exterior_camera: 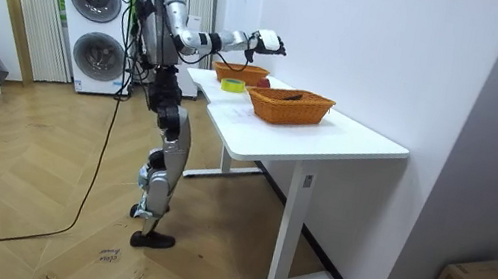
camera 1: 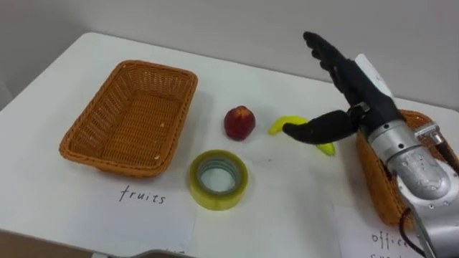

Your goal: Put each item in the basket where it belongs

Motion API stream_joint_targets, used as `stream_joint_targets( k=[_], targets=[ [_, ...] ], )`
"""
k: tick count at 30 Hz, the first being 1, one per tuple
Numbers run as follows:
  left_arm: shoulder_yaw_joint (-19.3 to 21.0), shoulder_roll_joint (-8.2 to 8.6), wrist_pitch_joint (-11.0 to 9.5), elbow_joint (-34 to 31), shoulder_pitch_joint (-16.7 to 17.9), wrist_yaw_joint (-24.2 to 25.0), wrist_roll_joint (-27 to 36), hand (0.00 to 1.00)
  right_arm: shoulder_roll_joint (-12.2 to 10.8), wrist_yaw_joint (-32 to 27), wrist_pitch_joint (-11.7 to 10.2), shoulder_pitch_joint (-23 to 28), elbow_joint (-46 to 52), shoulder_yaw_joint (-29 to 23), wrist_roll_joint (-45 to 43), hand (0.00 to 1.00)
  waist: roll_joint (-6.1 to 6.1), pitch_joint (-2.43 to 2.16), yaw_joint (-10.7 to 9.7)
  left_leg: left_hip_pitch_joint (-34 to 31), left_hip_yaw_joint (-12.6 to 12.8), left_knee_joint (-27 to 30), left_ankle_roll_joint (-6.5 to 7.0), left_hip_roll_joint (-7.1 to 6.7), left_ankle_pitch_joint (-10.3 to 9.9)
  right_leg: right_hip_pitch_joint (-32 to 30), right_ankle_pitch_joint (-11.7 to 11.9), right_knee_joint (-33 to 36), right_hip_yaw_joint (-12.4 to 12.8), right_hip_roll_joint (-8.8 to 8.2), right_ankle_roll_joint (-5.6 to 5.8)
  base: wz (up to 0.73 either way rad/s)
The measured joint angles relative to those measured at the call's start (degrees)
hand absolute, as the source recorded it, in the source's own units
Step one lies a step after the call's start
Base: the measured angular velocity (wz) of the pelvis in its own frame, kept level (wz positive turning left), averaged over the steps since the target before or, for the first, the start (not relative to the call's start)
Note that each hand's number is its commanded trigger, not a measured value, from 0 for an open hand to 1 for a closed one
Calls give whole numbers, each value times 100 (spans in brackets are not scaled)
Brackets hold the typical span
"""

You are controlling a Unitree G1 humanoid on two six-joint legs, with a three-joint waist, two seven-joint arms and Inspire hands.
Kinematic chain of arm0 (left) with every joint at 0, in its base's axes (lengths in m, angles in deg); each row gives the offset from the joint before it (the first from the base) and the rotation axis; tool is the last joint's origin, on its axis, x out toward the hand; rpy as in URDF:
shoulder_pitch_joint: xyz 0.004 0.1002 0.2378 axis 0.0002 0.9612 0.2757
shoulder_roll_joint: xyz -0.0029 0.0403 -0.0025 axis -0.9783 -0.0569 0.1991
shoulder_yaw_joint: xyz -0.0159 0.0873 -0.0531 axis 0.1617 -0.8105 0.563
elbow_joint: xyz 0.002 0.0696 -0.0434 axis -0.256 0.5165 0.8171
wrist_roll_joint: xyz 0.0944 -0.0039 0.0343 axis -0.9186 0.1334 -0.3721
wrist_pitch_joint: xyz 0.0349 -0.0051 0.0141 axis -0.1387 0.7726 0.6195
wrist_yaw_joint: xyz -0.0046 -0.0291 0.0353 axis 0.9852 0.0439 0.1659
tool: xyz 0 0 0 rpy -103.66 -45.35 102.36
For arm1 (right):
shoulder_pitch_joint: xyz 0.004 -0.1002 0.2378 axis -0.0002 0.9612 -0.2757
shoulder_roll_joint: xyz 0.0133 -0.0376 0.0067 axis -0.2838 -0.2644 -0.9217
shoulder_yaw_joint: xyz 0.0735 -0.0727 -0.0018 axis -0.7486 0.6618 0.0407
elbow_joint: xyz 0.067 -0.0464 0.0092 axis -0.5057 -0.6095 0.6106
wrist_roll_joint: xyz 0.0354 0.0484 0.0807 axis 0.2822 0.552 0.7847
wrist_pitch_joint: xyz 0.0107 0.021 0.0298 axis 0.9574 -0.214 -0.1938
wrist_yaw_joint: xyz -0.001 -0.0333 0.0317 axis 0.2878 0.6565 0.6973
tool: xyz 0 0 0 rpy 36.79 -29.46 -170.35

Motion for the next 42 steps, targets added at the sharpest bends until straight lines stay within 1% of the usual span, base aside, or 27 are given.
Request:
stream_joint_targets(
  k=[1,3,5,8,9,11,13,15,17,19,23,25,28,30,31,34,36,38,39,42],
  targets=[
    [1,-13,0,-10,-12,0,0,0,0,34,42,-4,0,12,-55,0,-16,5,19,-31,-14,8,4,-7,2,3,0,0,-24,-7,1,8],
    [1,-28,7,-30,-8,0,1,0,0,57,47,-7,-18,40,-108,0,-50,16,26,-87,-35,59,6,-15,3,-4,0,-3,-84,-18,2,12],
    [0,-26,25,-63,-7,0,1,0,0,92,52,-7,-53,109,-130,0,-71,12,29,-132,-59,85,6,-18,3,-22,1,-2,-119,-21,5,8],
    [2,-27,68,-100,21,-2,29,0,1,170,66,-7,-169,205,-129,0,-78,8,123,-191,-70,116,6,-15,3,-55,2,7,-140,-20,5,3],
    [6,-28,75,-103,20,-5,28,0,2,210,144,-6,-188,216,-133,0,-78,7,165,-191,-70,85,5,-14,3,-56,2,10,-135,-17,5,0],
    [9,-30,82,-104,30,-5,27,0,10,234,176,-5,-190,243,-153,0,-101,-9,190,-190,-69,58,7,-15,12,-60,2,7,-137,-17,5,0],
    [9,-38,108,-103,74,-5,27,0,15,255,175,-5,-190,372,-169,0,-150,-45,216,-187,-71,59,6,-15,14,-54,2,8,-138,-16,5,0],
    [9,-38,111,-103,95,-4,28,0,13,286,175,-5,-190,462,-169,0,-187,-71,226,-184,-72,93,6,-17,14,-46,2,9,-138,-18,5,0],
    [9,-38,111,-104,112,0,29,0,13,289,175,-5,-189,546,-177,0,-209,-78,245,-176,-72,104,7,-19,14,-31,4,9,-134,-19,8,0],
    [9,-39,115,-104,107,40,27,0,8,371,175,-5,-190,655,-177,0,-220,-73,267,-172,-72,105,7,-20,15,-26,6,7,-134,-20,10,0],
    [10,-43,117,-100,96,109,29,0,3,455,176,-5,-190,679,-145,0,-237,-61,337,-165,-63,106,8,-18,16,-29,6,7,-127,-18,10,0],
    [10,-46,116,-46,99,110,46,0,3,438,176,-5,-195,718,-142,0,-251,-48,437,-161,-52,117,8,-14,16,-33,8,7,-114,-15,8,-4],
    [6,-46,115,3,65,109,45,0,-2,365,176,-5,-208,849,-143,0,-266,-26,510,-172,-56,96,9,-13,12,-39,12,9,-121,-15,10,0],
    [4,-45,120,49,66,112,44,0,-56,357,176,-5,-223,890,-148,0,-266,-23,557,-175,-57,68,10,-13,11,-51,13,11,-123,-16,11,0],
    [4,-49,123,65,57,114,47,0,-108,329,176,-5,-250,891,-149,0,-267,-17,619,-179,-63,65,10,-13,12,-51,14,12,-133,-16,11,0],
    [-4,-61,128,169,-2,109,61,0,-209,258,176,-77,-405,983,-147,0,-263,-9,639,-206,-118,67,9,-19,12,-54,14,13,-176,-18,11,8],
    [-10,-61,133,223,-26,105,61,0,-222,245,176,-123,-457,1076,-152,0,-264,-5,645,-247,-139,73,9,-20,12,-83,14,11,-204,-18,12,9],
    [-97,-65,164,226,-42,91,60,0,-237,233,176,-150,-469,1140,-159,0,-264,22,646,-290,-158,88,9,-20,12,-104,13,4,-235,-18,12,7],
    [-125,-56,174,226,-51,95,60,0,-238,220,176,-184,-492,1205,-159,0,-260,46,644,-309,-169,96,9,-20,12,-113,13,0,-270,-18,12,4],
    [-173,-55,175,226,-73,96,59,0,-258,211,176,-262,-651,1340,-160,0,-261,45,650,-377,-188,103,8,-20,13,-170,13,1,-293,-18,12,3]
  ],
)
